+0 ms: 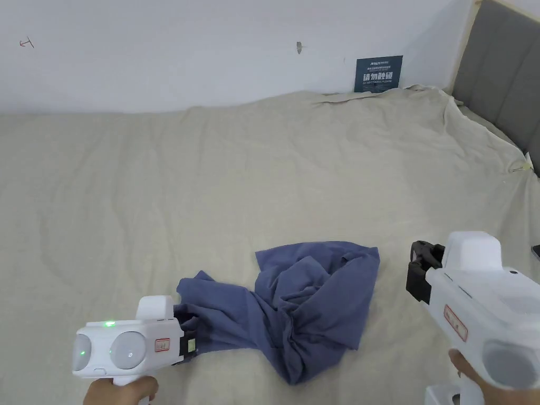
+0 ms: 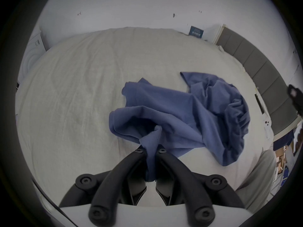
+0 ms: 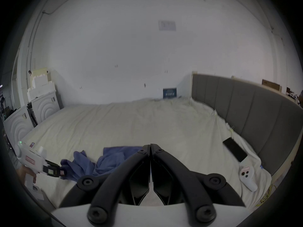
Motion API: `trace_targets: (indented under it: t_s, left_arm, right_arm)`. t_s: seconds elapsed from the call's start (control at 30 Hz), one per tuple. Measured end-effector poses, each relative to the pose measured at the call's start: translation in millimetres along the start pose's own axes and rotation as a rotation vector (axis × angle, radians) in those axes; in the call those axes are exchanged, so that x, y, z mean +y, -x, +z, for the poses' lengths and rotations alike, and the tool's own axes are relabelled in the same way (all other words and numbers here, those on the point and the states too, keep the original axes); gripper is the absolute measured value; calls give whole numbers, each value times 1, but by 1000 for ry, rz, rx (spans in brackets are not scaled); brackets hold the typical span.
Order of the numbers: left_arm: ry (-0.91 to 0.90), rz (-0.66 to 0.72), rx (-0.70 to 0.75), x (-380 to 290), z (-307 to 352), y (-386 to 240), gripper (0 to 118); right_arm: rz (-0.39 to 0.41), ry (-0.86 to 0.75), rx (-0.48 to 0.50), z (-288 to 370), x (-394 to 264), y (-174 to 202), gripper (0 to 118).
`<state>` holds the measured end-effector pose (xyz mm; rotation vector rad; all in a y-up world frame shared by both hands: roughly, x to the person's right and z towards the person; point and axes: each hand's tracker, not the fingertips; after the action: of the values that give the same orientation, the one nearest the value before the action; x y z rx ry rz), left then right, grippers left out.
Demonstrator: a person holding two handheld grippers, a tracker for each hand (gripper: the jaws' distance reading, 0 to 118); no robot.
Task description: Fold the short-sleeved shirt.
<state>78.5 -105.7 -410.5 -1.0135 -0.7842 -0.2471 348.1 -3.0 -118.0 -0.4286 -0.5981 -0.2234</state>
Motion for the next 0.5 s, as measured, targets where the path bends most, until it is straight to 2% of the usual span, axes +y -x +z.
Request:
trace_targets:
  t_s: [0.07,0.13,0.17,0.27,0.5]
  left_arm:
    - [-14,18,-26,0,8,2,6]
    - [-21,26,-39,0,10,4,6]
    - [-23,26,-41,0,11,4,6]
    - [-35,22,-46,-2,11,2,6]
    - [-47,29,-63,-6,15,5,6]
  right_arm:
    - [-1,83,-16,-33,4,-10,52]
    - [-33,178,9,-70,10,-19,95]
    - [-63,193,27,-87,11,-24,101]
    - [-97,269,12,-137,16,-34,102]
    - [-80,497,-43,-230,9,-35,102]
